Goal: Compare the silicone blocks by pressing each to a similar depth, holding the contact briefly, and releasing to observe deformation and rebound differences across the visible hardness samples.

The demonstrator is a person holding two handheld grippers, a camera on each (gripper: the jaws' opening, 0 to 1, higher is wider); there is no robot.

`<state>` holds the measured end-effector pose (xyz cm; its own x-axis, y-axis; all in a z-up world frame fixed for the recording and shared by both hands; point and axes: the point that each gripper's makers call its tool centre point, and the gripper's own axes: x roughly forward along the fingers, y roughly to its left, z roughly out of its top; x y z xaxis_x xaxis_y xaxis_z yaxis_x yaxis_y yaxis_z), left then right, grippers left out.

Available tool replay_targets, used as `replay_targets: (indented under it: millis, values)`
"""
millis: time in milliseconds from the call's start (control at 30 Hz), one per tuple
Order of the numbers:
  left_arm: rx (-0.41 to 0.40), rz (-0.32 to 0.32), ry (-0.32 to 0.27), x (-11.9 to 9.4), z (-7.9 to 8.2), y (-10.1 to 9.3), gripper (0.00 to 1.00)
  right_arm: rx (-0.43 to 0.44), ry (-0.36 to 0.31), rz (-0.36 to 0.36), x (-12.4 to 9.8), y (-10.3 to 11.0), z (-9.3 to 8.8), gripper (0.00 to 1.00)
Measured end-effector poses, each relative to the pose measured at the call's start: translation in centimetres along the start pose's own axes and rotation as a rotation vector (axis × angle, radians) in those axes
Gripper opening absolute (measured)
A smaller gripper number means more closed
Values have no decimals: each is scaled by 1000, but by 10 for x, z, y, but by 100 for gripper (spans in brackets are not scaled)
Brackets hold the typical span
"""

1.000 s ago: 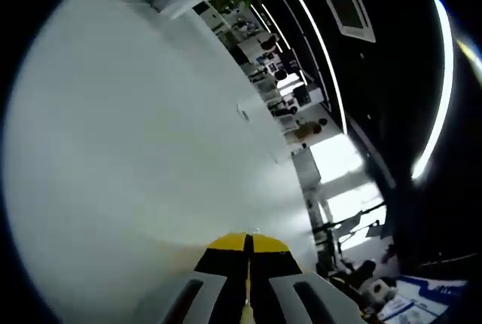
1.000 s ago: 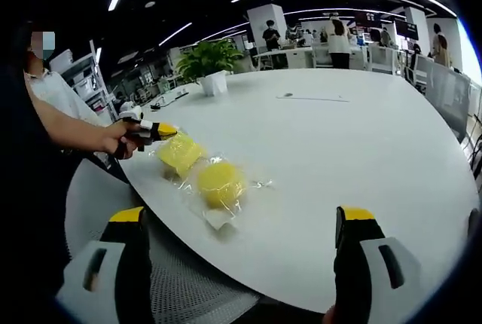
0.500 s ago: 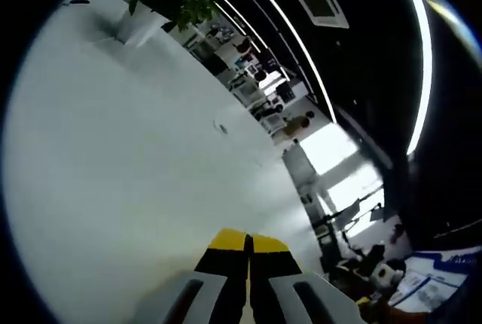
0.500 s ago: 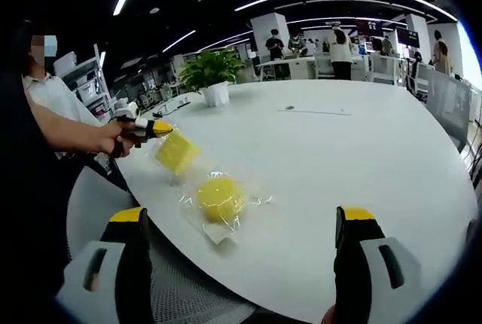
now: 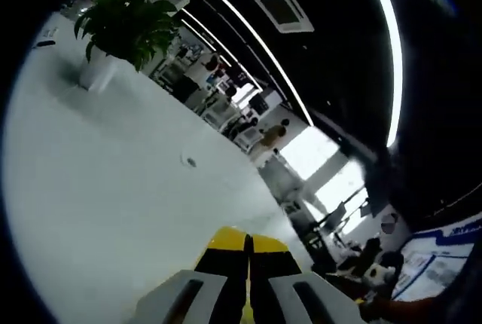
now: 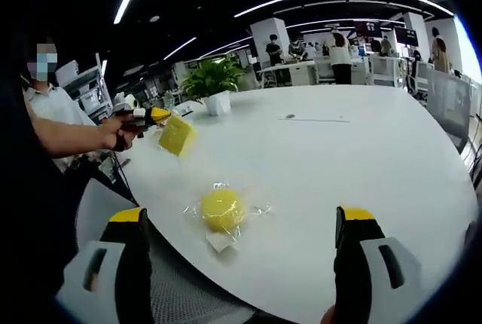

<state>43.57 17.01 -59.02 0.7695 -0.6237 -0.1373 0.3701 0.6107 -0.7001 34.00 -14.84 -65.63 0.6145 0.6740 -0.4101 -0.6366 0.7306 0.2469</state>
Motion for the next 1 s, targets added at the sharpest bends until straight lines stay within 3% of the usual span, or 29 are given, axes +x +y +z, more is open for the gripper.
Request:
replay_targets:
  millis: [100,333,567,800,1000]
  values:
    - [70,-45,-7,-1,23,-26,0,-3,-8,3,4,-1,6,97]
    - [111,-123,-36,-7,61,-60,0,-35,-39,23,11,4,31,97]
    - [169,-178,-54,-10,80,-86,0,-49,-126,83,17,13,78,96]
    - [190,-223,-90,-18,98,-105,0,-73,-162,114,20,20,105,97]
    - [214,-250,-97,-22,99,-124,0,-94,-187,131,14,25,126,96]
